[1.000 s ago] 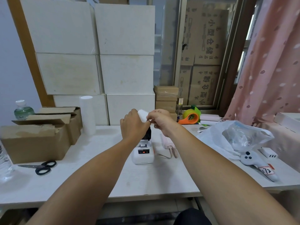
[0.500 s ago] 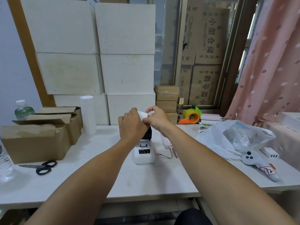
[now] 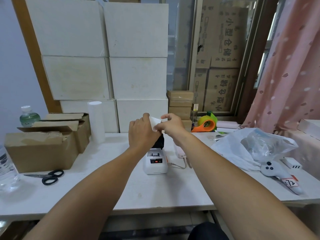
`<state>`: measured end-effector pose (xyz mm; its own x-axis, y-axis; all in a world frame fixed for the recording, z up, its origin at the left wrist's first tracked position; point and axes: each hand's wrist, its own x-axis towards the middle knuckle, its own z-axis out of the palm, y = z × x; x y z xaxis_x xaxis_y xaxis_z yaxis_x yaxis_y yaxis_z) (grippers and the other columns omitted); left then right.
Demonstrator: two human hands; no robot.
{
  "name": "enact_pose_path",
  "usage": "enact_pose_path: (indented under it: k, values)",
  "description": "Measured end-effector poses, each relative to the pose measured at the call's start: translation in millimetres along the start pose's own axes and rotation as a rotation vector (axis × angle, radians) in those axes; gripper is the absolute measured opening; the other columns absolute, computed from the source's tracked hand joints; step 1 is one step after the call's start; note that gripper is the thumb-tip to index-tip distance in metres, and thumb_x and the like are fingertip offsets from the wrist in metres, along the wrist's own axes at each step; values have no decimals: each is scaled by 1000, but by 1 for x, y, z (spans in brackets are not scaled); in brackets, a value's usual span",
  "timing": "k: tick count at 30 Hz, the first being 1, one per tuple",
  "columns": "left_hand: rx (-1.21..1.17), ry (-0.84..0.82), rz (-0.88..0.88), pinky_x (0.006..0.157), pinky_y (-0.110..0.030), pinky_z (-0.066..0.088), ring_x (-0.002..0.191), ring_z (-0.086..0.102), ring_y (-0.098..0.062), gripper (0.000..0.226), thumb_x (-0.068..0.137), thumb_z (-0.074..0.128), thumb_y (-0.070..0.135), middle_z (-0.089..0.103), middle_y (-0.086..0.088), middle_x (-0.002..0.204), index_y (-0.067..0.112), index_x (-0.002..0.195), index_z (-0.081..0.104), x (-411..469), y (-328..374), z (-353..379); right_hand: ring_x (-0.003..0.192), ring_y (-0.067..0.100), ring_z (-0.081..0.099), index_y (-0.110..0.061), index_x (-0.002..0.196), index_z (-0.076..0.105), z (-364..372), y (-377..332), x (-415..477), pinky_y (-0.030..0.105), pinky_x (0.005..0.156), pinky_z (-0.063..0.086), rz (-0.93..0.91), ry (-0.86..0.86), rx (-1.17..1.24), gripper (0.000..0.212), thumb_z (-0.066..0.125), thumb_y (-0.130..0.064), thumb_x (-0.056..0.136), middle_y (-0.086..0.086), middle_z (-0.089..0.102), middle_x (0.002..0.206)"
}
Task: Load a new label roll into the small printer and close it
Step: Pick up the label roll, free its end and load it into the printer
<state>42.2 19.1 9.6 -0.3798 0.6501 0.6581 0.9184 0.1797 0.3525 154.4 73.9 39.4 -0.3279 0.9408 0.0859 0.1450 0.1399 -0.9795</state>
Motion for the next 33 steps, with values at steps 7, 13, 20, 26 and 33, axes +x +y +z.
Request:
enact_pose_path:
  k: [7,13,20,26,33]
  values:
    - [-10,31,-38,89,-40,40,94,61,-29,53,84,65,50,68,-5,98,9,117,57,-5,3,4,68,20,62,-8,94,66,-3,-1,4,32,71,54,118,-44,195,27,79,4,74,9,69,79]
    - [-59,49,-43,88,-38,41,98,61,-30,48,86,67,42,68,-5,106,9,120,59,-6,9,8,70,15,67,-7,100,69,-10,-1,6,33,79,52,158,-81,235,26,78,1,77,8,72,81]
    - [-117,-5,-156,85,-39,46,86,50,-25,45,84,72,41,62,-5,105,9,113,57,-4,12,1,72,8,63,-18,119,59,-6,3,-1,24,64,49,-114,1,-79,45,76,-5,80,-2,69,89]
    - [-27,-54,-169,86,-39,42,93,58,-29,48,83,66,47,64,-9,106,7,107,58,0,9,-3,73,16,62,-16,106,66,2,5,-2,28,64,50,-122,-3,-127,31,72,-5,78,2,70,84]
    - [-80,3,-145,90,-39,42,101,57,-30,53,87,64,53,62,-6,108,9,114,61,-4,8,-3,59,12,55,-11,78,71,3,8,6,32,76,51,24,-3,157,12,66,-1,80,-2,58,63]
